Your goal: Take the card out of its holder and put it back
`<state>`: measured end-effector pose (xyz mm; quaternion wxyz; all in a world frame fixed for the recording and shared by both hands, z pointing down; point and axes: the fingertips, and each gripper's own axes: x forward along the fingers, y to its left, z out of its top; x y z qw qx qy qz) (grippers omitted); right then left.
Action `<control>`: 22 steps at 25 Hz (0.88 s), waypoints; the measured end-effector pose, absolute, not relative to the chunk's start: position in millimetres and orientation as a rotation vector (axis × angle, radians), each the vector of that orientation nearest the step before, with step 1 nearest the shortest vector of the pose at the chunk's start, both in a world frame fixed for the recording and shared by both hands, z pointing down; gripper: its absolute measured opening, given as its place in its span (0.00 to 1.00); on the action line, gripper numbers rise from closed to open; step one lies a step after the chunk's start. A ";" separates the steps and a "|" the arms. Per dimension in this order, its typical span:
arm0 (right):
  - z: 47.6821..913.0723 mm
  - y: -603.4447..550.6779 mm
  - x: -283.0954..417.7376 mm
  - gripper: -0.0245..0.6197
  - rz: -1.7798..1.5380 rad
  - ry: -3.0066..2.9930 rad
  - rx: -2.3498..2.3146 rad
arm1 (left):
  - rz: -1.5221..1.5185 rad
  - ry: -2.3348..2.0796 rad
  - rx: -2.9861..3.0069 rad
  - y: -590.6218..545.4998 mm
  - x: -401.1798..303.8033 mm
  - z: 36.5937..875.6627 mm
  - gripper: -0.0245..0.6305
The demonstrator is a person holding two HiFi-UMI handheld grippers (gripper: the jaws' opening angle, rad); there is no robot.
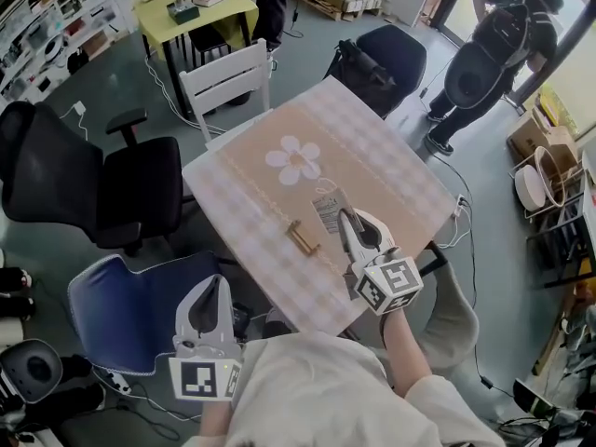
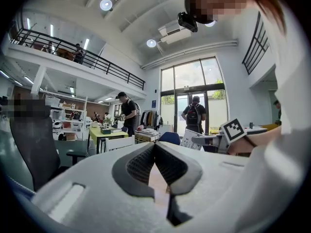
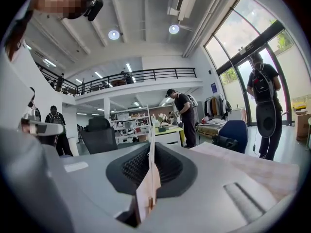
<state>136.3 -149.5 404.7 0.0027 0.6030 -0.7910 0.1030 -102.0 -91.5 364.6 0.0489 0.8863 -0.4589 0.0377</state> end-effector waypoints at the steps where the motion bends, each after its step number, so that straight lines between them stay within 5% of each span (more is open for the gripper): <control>1: 394.9 -146.8 138.5 0.07 0.303 -2.487 1.912 | 0.112 -1.390 2.708 -91.0 -100.0 363.7 0.04; 22: 294.8 -28.5 165.0 0.07 0.052 -2.392 2.265 | 0.089 -1.218 2.821 -83.2 -66.9 356.8 0.04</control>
